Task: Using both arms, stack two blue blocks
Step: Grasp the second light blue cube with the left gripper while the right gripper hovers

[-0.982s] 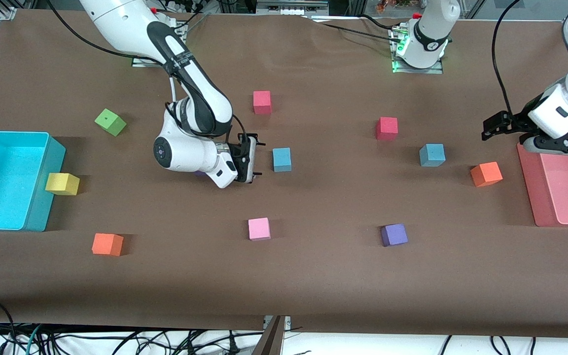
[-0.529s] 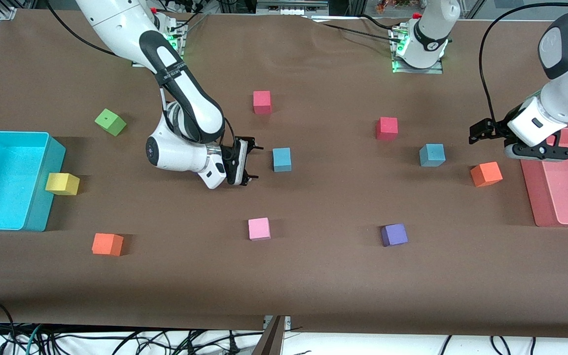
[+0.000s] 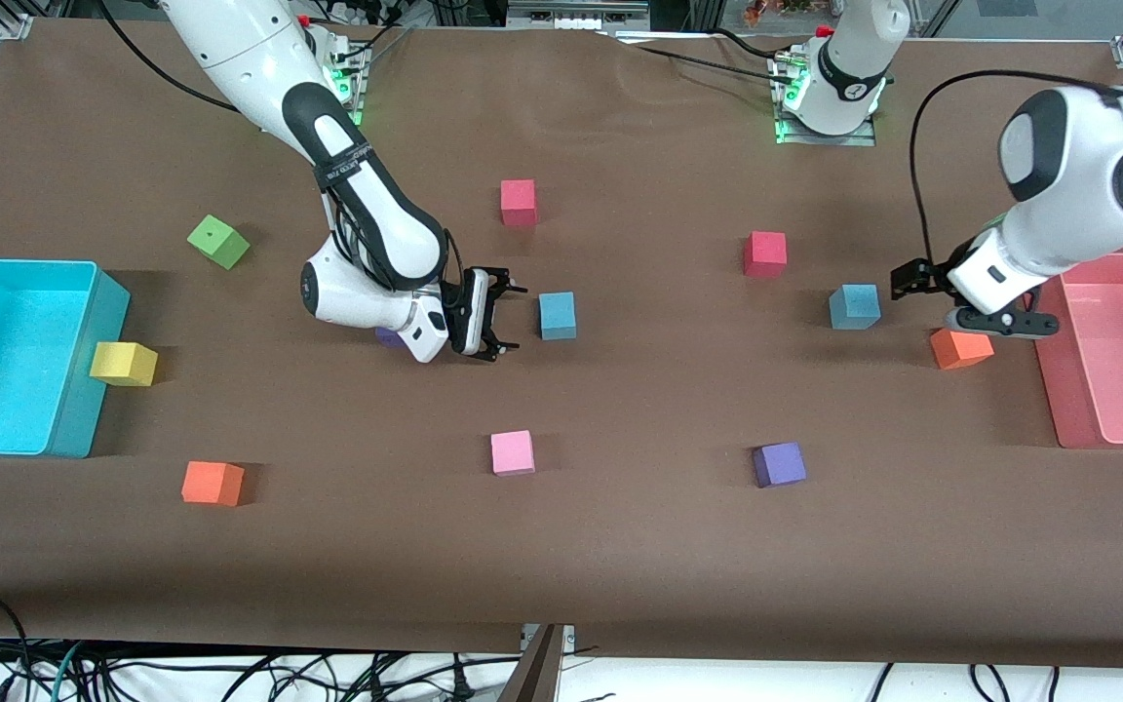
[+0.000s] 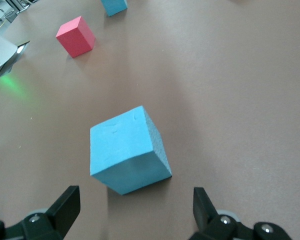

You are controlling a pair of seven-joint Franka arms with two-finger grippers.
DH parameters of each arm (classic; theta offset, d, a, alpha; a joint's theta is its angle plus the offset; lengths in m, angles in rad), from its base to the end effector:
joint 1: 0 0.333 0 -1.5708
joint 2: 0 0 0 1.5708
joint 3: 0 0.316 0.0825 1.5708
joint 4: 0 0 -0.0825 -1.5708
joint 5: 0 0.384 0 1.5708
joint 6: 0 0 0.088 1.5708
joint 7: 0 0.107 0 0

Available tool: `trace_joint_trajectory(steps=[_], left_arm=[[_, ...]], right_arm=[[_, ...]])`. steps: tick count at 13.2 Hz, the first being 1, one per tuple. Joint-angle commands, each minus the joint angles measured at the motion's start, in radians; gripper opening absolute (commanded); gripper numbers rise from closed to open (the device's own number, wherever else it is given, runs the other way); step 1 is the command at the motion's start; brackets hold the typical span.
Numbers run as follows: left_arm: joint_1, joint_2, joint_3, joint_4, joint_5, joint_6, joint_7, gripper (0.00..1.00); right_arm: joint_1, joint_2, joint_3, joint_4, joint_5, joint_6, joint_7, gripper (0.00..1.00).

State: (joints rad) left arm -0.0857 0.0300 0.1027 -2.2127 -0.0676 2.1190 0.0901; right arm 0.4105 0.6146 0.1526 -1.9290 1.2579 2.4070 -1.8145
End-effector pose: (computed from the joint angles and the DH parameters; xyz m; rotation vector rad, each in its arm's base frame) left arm 0.5180 0.0056 0.3550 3.0767 -0.0525 -0.1856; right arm 0.5148 0.3301 0.1618 -1.8723 -1.4204 -0.4629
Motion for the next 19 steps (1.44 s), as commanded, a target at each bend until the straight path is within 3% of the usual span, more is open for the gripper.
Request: trace_joint_trajectory(steps=[1,6,12,16,19], left_arm=[[-0.003,-0.001,0.0,-0.08,-0.049,0.087,-0.001,1.0],[-0.015,0.097,-0.009,-0.222,-0.077,0.3,-0.007,1.0],[-0.032,0.169,-0.009,-0.229,-0.077,0.371,-0.007,0.99],[-0.032,0.194,-0.009,-0.229,-0.077,0.404,-0.007,0.61],[-0.032,0.177,-0.009,-0.228,-0.075,0.398,-0.001,0.05]], right_arm=[[-0.012,-0.012,0.01,-0.022,0.041,-0.005,-0.072,1.0],[-0.036,0.016,0.012,-0.027,0.083,-0.038,-0.187,1.0],[-0.053,0.016,0.008,-0.025,0.083,-0.088,-0.209,1.0],[-0.053,0.014,0.008,-0.022,0.083,-0.089,-0.209,1.0],[-0.052,0.014,0.008,-0.021,0.083,-0.089,-0.209,1.0]])
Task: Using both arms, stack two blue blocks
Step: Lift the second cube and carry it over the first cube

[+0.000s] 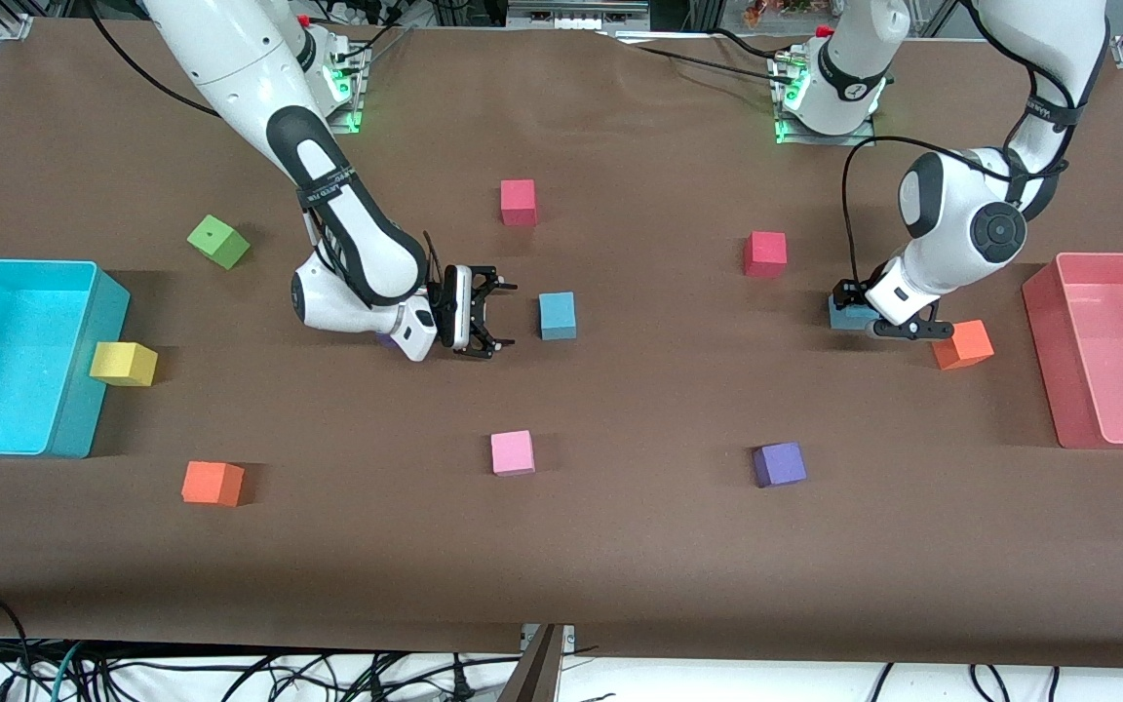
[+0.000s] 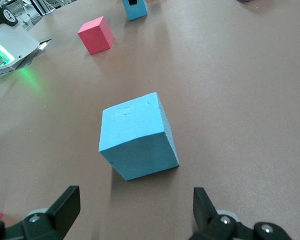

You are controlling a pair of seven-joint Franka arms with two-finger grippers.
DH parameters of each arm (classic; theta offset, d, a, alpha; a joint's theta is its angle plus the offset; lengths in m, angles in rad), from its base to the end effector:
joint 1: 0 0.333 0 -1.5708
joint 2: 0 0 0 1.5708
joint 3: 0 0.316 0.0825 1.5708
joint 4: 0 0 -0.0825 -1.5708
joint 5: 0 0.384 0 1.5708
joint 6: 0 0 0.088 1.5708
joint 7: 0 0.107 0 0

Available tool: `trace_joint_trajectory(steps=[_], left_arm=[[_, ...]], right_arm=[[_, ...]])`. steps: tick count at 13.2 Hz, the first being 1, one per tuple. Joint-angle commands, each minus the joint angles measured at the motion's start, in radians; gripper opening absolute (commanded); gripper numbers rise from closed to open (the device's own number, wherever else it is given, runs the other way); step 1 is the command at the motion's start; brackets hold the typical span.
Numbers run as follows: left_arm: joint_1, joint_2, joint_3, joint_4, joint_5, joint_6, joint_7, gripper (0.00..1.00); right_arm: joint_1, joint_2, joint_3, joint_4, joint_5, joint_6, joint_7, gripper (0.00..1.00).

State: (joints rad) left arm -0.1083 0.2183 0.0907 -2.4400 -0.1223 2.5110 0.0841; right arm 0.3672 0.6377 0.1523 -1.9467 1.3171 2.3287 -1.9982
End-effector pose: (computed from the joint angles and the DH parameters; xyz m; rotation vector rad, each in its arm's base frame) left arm 0.4719 -0.0058 0.2036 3.0839 0.0026 -0.2219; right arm 0.5113 0.3112 0.1421 -1.7507 -1.4624 -0.5147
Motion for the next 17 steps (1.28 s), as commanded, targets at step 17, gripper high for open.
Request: trace_joint_trajectory(steps=[17], left_arm=[[-0.453,0.172,-0.207,0.732,-0.028,-0.486,-0.728,0.0]], right_arm=[[-0.001,-0.007,0.009,0.009,0.021,-0.009,-0.024,1.0]])
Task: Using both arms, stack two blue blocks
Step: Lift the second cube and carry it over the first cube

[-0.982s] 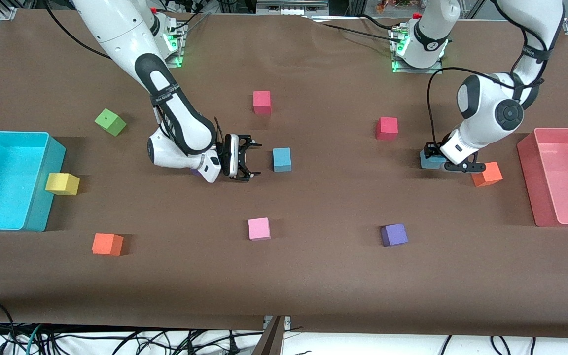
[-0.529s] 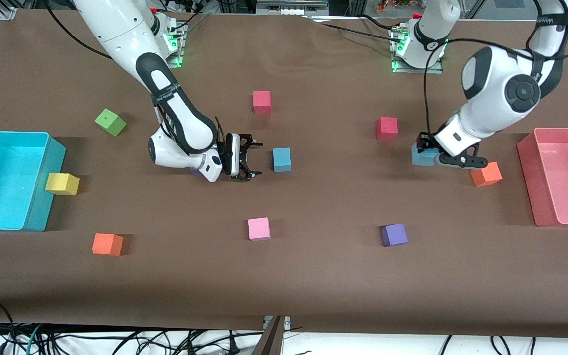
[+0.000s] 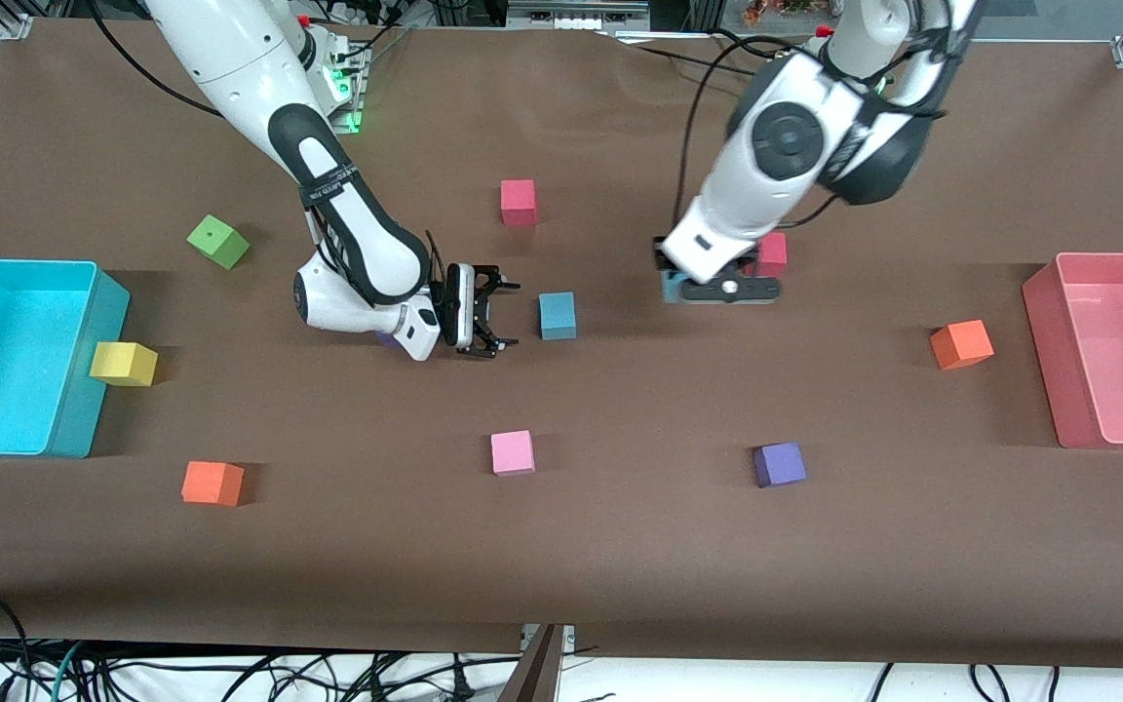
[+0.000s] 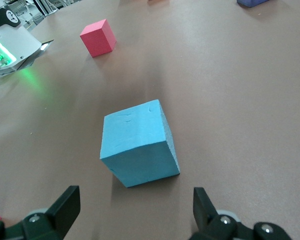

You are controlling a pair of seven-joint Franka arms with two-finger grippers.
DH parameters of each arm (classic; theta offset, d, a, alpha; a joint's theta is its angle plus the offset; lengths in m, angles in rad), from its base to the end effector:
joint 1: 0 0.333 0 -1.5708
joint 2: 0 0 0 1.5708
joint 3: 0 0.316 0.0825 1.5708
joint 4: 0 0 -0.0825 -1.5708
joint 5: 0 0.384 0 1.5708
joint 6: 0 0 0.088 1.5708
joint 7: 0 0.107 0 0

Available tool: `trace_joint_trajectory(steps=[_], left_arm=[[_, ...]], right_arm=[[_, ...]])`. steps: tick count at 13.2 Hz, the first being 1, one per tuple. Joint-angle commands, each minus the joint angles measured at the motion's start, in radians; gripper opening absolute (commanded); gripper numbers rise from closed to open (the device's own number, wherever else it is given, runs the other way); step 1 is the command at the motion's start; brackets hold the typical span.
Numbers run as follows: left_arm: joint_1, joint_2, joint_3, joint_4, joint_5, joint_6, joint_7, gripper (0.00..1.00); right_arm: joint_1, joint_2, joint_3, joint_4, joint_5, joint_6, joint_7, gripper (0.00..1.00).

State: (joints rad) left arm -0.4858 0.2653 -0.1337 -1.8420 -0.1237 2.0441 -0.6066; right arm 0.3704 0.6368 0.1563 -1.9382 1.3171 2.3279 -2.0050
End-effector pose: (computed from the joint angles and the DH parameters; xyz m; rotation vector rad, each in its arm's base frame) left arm 0.5001 -0.3595 0.3806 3.0521 0.0771 -0.2032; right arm 0.5123 0.3164 0.1459 -1.7357 -1.4750 -0.5263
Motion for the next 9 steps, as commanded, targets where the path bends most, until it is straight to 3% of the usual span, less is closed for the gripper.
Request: trace_joint_trajectory(steps=[1,4,9], left_arm=[[-0.106,0.168,0.02,0.173,-0.04,-0.013,-0.106,0.0],[-0.203,0.287,0.043,0.279,-0.048,0.027,-0.203,0.0],[-0.234,0.376,0.062,0.369,-0.051,0.027,-0.251,0.0]], right_arm=[[-0.004,-0.006,0.005,0.001,0.021,-0.008,-0.017,1.0],[-0.004,-0.006,0.005,0.001,0.021,-0.008,-0.017,1.0],[-0.004,-0.006,0.006,-0.001,0.021,-0.01,-0.017,1.0]])
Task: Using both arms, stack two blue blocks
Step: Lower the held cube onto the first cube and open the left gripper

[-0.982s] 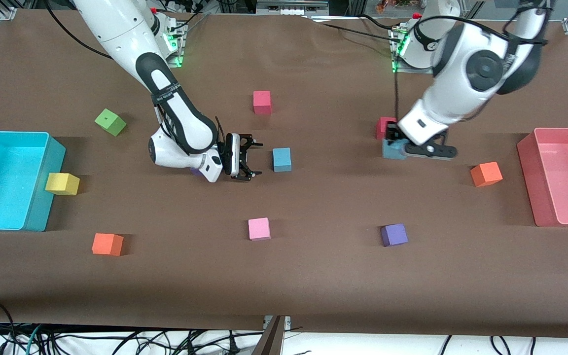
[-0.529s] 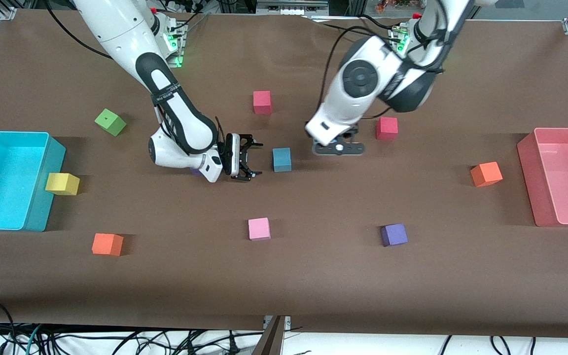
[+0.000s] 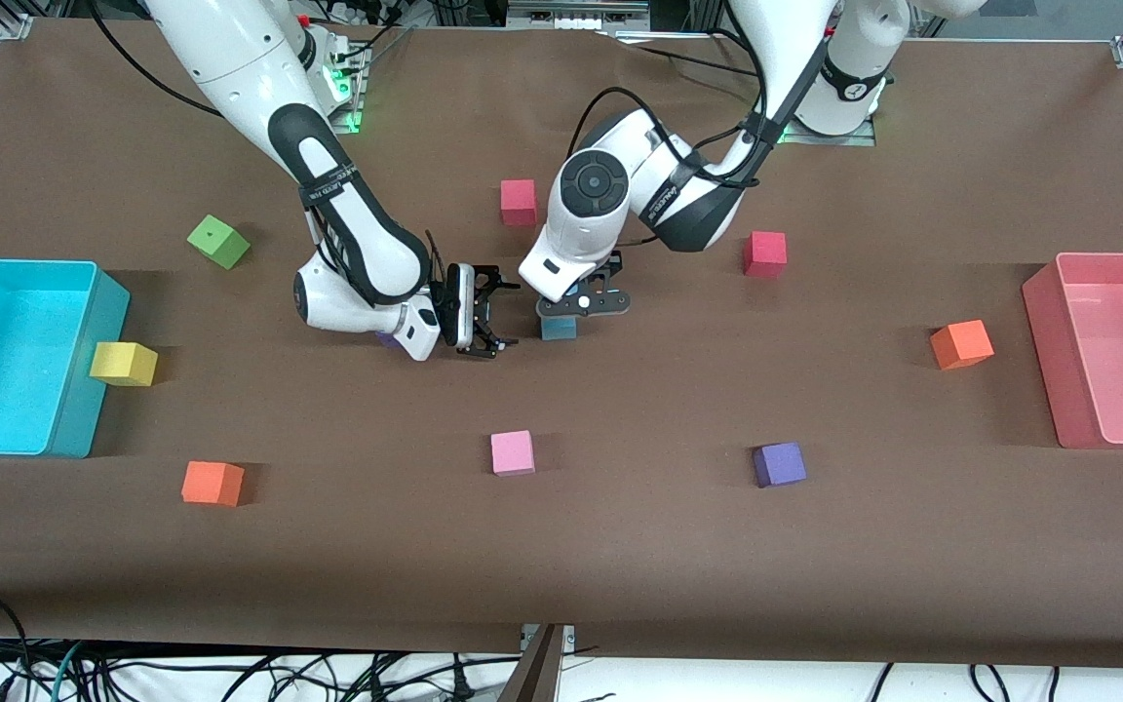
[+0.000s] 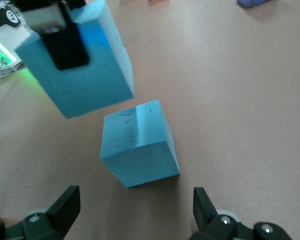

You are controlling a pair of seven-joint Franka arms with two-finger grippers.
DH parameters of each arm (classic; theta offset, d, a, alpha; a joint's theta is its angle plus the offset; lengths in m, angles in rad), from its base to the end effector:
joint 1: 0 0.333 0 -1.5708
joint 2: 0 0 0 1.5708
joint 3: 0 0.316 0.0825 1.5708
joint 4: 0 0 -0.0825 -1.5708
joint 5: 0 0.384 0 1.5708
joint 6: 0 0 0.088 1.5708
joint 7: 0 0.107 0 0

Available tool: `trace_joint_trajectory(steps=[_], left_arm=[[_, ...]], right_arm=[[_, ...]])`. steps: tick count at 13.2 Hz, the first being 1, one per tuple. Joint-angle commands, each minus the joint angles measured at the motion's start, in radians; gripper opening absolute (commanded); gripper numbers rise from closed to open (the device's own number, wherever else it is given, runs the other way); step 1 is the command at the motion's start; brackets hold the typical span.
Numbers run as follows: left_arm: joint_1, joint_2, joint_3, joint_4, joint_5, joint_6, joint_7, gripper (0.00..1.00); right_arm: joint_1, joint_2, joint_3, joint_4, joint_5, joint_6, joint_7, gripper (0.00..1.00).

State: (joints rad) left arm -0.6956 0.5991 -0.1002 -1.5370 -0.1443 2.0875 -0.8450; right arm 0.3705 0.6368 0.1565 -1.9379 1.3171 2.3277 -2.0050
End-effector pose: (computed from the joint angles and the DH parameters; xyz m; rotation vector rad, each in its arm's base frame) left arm 0.4906 -0.4963 0.3028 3.0351 0.2123 -0.2501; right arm 0.5123 0.3167 0.1460 -1.7351 -1.4752 -0.5265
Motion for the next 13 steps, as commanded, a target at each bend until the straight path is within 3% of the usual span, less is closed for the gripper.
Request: trace_joint_trajectory(steps=[1,13], left_arm=[[-0.033,0.051,0.037,0.072,-0.031,-0.017,-0.012,0.0],[-0.07,0.099,0.056,0.075,-0.032,0.032,-0.081,0.0]], right_arm=[[-0.004,-0.006,0.006,-0.001,0.022,-0.01,-0.017,1.0],[-0.004,-0.005,0.008,-0.001,0.024,-0.01,-0.014,1.0]])
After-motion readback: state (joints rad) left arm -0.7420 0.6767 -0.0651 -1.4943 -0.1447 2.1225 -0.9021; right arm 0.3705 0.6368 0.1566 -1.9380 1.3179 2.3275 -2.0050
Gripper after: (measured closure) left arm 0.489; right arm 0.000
